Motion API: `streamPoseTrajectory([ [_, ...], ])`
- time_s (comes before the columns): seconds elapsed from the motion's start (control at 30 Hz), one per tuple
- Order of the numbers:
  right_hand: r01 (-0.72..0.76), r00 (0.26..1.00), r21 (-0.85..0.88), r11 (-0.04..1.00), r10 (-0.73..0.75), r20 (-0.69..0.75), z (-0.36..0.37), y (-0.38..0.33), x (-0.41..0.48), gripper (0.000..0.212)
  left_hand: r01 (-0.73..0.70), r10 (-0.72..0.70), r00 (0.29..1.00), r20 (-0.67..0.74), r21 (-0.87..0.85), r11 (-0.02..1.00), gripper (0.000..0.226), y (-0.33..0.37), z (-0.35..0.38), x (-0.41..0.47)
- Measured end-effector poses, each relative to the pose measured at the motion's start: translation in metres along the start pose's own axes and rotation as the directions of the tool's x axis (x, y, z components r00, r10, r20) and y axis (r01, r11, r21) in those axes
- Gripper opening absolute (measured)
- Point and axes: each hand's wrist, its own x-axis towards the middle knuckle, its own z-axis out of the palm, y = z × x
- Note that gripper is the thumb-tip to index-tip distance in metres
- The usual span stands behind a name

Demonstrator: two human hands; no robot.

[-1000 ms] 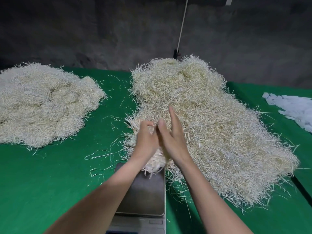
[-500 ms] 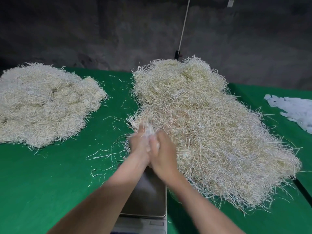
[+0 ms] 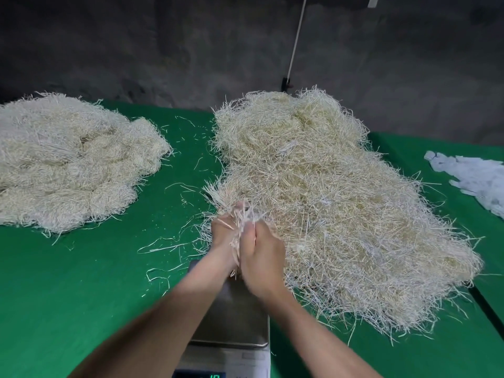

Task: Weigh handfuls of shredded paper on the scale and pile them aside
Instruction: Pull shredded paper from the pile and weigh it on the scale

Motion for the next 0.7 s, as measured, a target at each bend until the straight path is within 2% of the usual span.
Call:
streamPoseTrajectory([
  [0.03,-0.035,0.999,-0.007,0.999,0.035,0.027,-0.001,0.004,0.005,0.030,-0.005,0.007,1.000,-0.015,0.070,0.998,0.036,-0.003,-0.002,-0.002],
  [0.1,-0.158,0.986,0.098,0.983,0.153,0.059,-0.012,0.014,0.024,0.026,0.002,-0.014,0.999,0.045,0.244,0.970,0.032,-0.011,-0.001,-0.009],
  [0.17,-0.243,0.969,0.138,0.960,0.232,0.088,-0.023,0.017,0.027,0.031,0.032,-0.051,0.997,0.063,0.266,0.963,0.038,-0.013,-0.006,-0.009],
  [0.2,-0.271,0.960,0.164,0.949,0.255,0.113,-0.024,0.016,0.025,0.029,0.000,-0.012,0.999,0.043,0.260,0.966,0.040,-0.010,-0.011,-0.005],
  [0.23,-0.292,0.954,0.234,0.927,0.267,0.135,-0.024,0.015,0.023,0.023,-0.072,0.074,0.997,0.003,0.274,0.959,0.039,-0.005,-0.016,0.000],
  [0.27,-0.332,0.942,0.353,0.874,0.286,0.177,-0.025,0.013,0.019,0.014,-0.166,0.181,0.983,-0.018,0.310,0.936,0.038,0.001,-0.022,0.004],
  [0.3,-0.384,0.922,0.471,0.794,0.304,0.240,-0.027,0.009,0.017,0.015,-0.272,0.292,0.956,-0.009,0.345,0.899,0.040,0.004,-0.028,0.008],
  [0.33,-0.411,0.910,0.559,0.720,0.292,0.294,-0.026,0.007,0.017,0.025,-0.376,0.391,0.919,0.038,0.376,0.847,0.043,0.004,-0.032,0.011],
  [0.37,-0.411,0.906,0.588,0.697,0.240,0.348,-0.024,0.004,0.016,0.034,-0.463,0.464,0.879,0.107,0.419,0.781,0.046,0.000,-0.034,0.014],
  [0.4,-0.384,0.903,0.555,0.738,0.176,0.391,-0.019,-0.001,0.013,0.037,-0.515,0.499,0.850,0.169,0.467,0.719,0.049,-0.003,-0.033,0.012],
  [0.43,-0.318,0.910,0.490,0.812,0.117,0.397,-0.011,-0.009,0.008,0.034,-0.531,0.505,0.840,0.201,0.499,0.685,0.050,-0.005,-0.032,0.011],
  [0.47,-0.253,0.925,0.401,0.880,0.099,0.367,-0.004,-0.017,0.004,0.031,-0.508,0.474,0.856,0.206,0.504,0.698,0.049,-0.004,-0.031,0.007],
  [0.53,-0.209,0.968,0.336,0.918,0.147,0.203,0.007,-0.024,0.004,0.036,-0.437,0.383,0.899,0.211,0.436,0.787,0.038,0.007,-0.035,-0.002],
  [0.57,-0.235,0.971,0.346,0.908,0.204,0.123,0.011,-0.023,0.010,0.039,-0.423,0.358,0.905,0.230,0.391,0.818,0.039,0.009,-0.044,-0.003],
  [0.63,-0.354,0.928,0.430,0.830,0.367,0.056,0.015,-0.022,0.022,0.048,-0.413,0.338,0.905,0.257,0.344,0.843,0.059,0.009,-0.072,-0.008],
  [0.7,-0.461,0.872,0.562,0.687,0.468,0.143,0.029,-0.027,0.028,0.054,-0.410,0.310,0.893,0.327,0.304,0.860,0.067,0.002,-0.097,-0.021],
])
